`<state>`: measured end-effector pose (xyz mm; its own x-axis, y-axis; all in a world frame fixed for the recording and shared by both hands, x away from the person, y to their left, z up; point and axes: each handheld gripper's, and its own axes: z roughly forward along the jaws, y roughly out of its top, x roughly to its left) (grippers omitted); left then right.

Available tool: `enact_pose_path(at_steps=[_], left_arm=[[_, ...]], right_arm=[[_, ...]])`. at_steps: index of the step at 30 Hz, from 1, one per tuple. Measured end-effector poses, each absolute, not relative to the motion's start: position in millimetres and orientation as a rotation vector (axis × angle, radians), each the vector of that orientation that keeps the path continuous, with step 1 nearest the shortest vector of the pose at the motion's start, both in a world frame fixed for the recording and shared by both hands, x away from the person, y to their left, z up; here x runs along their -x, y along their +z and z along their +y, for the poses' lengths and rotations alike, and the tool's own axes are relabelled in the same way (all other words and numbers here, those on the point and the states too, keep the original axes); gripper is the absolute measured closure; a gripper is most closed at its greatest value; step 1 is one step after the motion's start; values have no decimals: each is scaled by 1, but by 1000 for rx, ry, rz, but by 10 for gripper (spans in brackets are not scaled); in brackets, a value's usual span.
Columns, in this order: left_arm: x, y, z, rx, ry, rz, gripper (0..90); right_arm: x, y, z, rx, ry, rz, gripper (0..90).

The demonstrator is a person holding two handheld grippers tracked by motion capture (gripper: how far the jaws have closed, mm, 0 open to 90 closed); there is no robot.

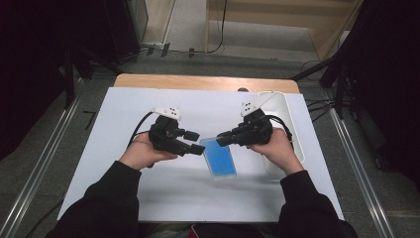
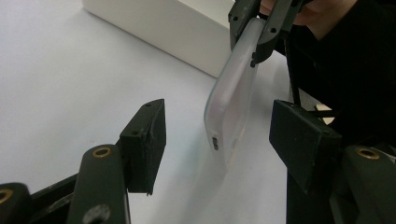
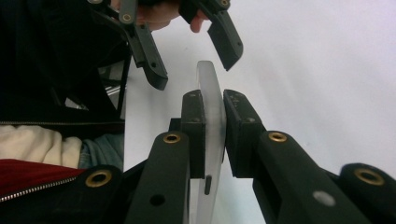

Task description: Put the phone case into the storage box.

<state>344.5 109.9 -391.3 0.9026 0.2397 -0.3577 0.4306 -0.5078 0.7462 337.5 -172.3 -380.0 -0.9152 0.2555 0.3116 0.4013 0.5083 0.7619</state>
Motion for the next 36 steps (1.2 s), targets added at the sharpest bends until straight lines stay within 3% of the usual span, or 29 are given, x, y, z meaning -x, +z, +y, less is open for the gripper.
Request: enact_pose_path(at_steps=[16,36], left_arm=[[-345,-396,107,-2158,-303,425,387],[-342,-399,104,-2199,-352,367,694]], right_arm=[[-337,-385,-159,483,-1314,-2590,775],[-336,-386,-156,459,-1291,-2577,775]])
